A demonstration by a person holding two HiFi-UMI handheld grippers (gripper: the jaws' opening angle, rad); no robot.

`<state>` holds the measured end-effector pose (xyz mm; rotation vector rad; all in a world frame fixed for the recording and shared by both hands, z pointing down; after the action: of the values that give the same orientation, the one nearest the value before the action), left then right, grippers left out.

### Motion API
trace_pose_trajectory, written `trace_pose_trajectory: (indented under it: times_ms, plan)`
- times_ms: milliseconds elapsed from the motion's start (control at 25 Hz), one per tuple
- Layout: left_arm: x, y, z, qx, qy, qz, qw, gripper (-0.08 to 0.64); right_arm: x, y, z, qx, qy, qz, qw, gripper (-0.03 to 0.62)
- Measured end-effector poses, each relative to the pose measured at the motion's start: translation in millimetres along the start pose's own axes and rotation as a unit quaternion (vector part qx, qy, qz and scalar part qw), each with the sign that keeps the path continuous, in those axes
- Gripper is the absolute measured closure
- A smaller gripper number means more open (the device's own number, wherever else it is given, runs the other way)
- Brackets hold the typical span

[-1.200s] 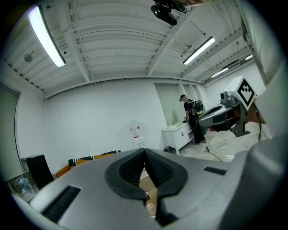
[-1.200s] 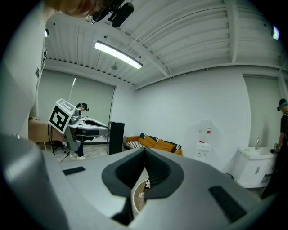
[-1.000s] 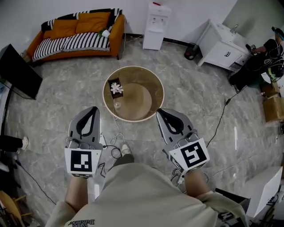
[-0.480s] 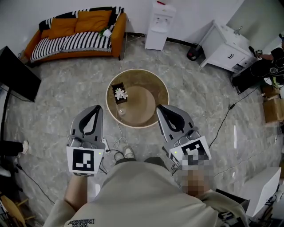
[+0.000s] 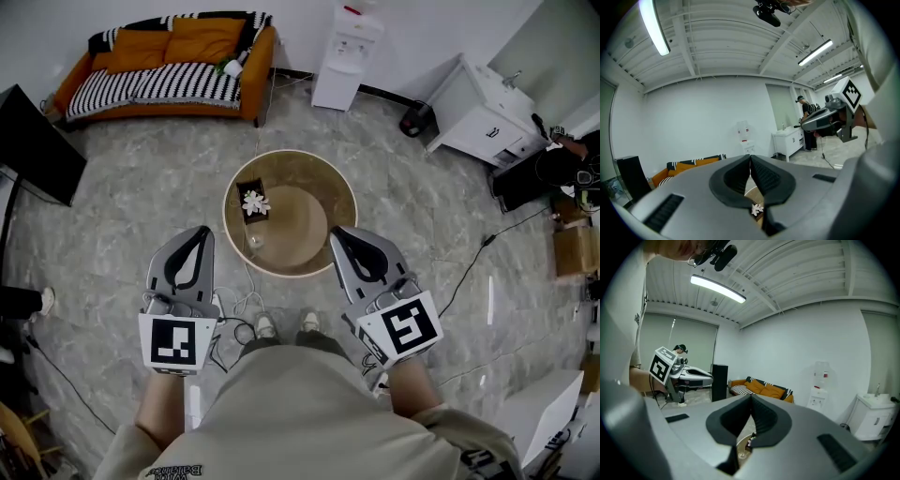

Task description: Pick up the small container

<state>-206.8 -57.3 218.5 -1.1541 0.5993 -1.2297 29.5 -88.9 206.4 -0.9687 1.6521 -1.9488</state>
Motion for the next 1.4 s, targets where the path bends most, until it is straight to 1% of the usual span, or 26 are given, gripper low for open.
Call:
trace_pose_trajectory:
  times_ms: [160,320,480,560,640,760,880,1040,1200,1400]
  plan:
    - [3,2,9,0.002,0.014,-0.003,0.9999,0.554,4,-2,14,-0.003,0.012,-0.003,1.0,0.595]
    - [8,-2,13,-0.01,0.025,-0.015,0.9995,0.552,8,-4,23,-0.001,0.024,-0.008,1.0,0.595]
    - [15,1,12,-0.013,0.051,0.002,0.9986,0.552,15,-10,34,0.008,0.033,-0.014,0.999,0.595]
    - [21,0,12,-0.009,0.054,0.003,0.9985,0.541,19,-15,41,0.025,0.039,-0.018,0.999,0.595]
    - [30,-3,14,-0.005,0.046,-0.007,0.9989,0.463,24,-20,49,0.053,0.049,-0.019,0.997,0.595]
    - [48,-13,16,0.002,0.038,-0.019,0.9991,0.406,36,-29,61,0.076,0.053,-0.023,0.995,0.595]
    - [67,-25,18,0.001,0.028,-0.02,0.9994,0.346,48,-36,71,0.073,0.046,-0.034,0.996,0.595]
    - [93,-50,20,-0.005,0.017,-0.017,0.9997,0.282,67,-48,78,0.062,0.049,-0.05,0.996,0.595]
    - [115,-80,23,-0.005,0.003,-0.014,0.9999,0.254,92,-68,81,0.055,0.056,-0.066,0.995,0.595]
    - [143,-125,38,0.006,-0.026,-0.036,0.999,0.232,124,-100,86,0.06,0.066,-0.09,0.992,0.595]
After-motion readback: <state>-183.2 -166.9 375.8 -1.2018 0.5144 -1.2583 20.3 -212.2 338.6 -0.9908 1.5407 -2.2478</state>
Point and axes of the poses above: the fingertips, and each gripper's own axes: x forward along the fingers, z to its right, y out of its top, the point moved 7 cm from there along -x, backward along the fingers, and after that the axes turned 10 degrees about x, right-handed, at the moved point
